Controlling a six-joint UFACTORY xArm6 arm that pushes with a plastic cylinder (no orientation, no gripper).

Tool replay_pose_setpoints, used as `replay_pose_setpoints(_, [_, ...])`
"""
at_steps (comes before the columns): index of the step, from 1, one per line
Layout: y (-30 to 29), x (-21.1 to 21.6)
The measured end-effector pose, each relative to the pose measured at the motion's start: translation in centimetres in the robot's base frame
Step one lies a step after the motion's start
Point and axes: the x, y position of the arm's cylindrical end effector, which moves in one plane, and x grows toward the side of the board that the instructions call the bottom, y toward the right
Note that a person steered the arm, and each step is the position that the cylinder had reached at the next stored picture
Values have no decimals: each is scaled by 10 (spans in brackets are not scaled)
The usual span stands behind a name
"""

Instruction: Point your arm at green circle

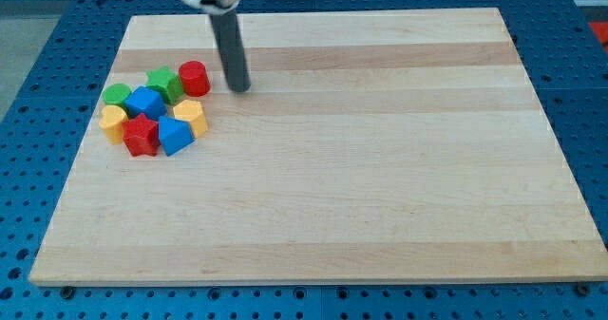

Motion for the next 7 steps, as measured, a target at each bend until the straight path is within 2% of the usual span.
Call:
replay_pose_setpoints(2, [3,-7])
replay_pose_setpoints(3, [0,-54])
replay_pose_setpoints(5, [-9,-57])
replay_pose_setpoints(6, [-70,-94])
replay_pose_setpoints(7, [-79,-94])
